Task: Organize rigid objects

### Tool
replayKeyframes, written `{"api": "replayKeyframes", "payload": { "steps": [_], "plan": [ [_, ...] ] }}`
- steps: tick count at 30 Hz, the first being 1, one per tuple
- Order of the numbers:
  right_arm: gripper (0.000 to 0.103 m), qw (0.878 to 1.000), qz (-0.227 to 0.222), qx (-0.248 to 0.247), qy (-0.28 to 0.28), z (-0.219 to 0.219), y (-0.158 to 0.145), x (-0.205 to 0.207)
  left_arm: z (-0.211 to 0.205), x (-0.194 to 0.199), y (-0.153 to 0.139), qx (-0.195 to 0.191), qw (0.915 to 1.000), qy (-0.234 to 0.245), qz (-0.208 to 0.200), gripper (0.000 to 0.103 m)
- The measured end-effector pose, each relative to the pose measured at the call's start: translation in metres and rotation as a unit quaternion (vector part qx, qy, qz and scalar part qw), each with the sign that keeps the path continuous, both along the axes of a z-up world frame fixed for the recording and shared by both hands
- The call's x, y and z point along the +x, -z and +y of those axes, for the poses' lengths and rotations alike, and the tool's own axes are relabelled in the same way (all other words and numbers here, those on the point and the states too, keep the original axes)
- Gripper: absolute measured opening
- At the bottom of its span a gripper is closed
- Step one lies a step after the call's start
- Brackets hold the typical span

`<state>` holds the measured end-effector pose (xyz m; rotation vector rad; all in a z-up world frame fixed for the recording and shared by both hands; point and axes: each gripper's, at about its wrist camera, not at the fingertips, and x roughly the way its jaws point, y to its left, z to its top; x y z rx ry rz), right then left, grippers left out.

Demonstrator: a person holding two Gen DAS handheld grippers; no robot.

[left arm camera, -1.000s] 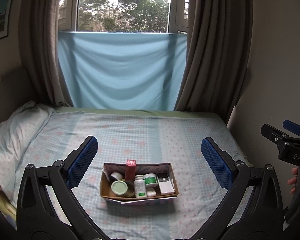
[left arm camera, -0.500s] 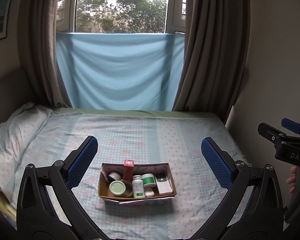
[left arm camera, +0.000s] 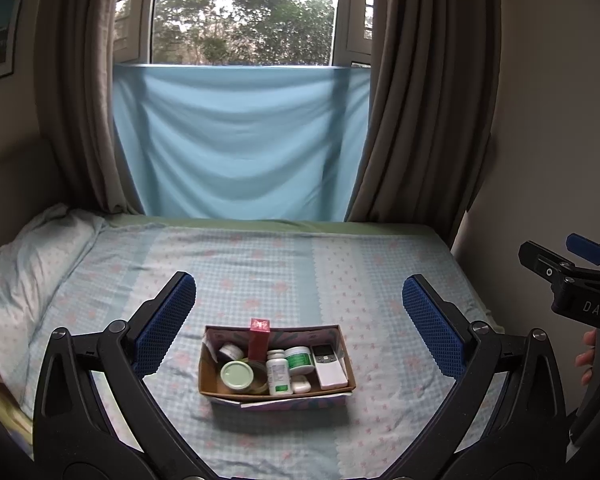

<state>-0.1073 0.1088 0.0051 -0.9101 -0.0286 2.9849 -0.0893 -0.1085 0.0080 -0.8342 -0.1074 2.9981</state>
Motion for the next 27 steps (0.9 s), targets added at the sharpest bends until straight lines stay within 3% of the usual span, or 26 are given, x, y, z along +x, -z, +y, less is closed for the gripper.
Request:
{"api": "replayKeyframes", "payload": {
  "steps": [23,27],
  "plan": [
    [0.103,1.000,0.008,-0.003,0.027,-0.005,-0.004,0.009,0.004,0.005,-0.002,-0.017,0.9998,0.013,0.006,0.103],
    [0.103,0.999,0.009,-0.003,0.030,-0.007,-0.004,0.011,0.001,0.010,-0.003,-0.001,0.9997,0.015,0.017,0.103]
  ]
}}
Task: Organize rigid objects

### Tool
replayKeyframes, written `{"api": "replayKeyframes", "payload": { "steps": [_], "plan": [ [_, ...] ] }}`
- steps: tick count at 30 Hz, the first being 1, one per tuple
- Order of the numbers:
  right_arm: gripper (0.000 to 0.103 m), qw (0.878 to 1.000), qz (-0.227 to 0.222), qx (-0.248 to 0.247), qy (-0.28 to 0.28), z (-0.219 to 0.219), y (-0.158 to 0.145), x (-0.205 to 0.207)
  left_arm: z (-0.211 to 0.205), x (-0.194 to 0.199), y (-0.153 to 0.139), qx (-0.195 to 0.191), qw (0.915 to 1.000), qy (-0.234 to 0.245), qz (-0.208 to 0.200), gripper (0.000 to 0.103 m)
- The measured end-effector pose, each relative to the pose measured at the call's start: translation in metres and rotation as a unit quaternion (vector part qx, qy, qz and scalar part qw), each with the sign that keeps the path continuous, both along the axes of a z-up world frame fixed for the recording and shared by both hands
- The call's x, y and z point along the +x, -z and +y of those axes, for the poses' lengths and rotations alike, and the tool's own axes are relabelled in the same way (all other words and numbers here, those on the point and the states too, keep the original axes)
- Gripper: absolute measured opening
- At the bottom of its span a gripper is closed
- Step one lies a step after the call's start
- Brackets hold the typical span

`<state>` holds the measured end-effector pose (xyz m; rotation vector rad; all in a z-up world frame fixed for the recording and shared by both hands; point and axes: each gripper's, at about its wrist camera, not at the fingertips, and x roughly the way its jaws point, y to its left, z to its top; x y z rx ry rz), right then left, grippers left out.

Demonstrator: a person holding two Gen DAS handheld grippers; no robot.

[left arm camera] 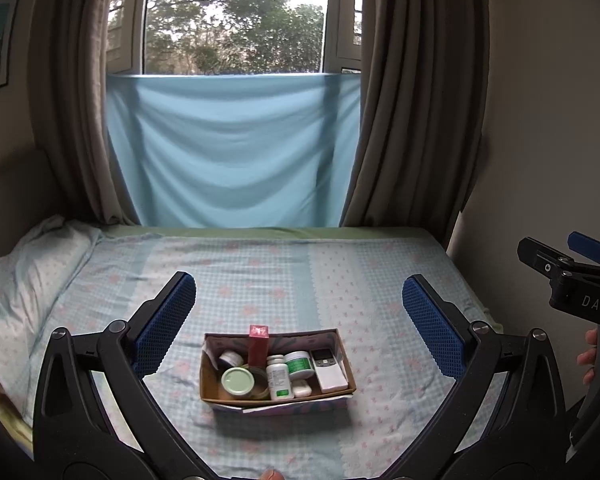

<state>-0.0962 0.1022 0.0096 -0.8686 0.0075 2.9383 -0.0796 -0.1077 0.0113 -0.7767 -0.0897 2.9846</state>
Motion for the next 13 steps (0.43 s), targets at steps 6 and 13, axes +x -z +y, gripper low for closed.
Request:
{"api": "replayKeyframes", "payload": {
  "steps": [6,13],
  "plan": [
    [0.103,1.000,0.001,0.001,0.004,-0.0030,-0.0001,0.0023,-0.0029,0.0027,-0.0016,-0.004,0.9998,-0.013,0.013,0.103],
    [0.103,1.000,0.001,0.000,0.008,-0.0052,0.0011,0.0037,-0.0067,0.0056,0.0004,0.000,0.9998,-0.006,0.019,0.103]
  ]
}}
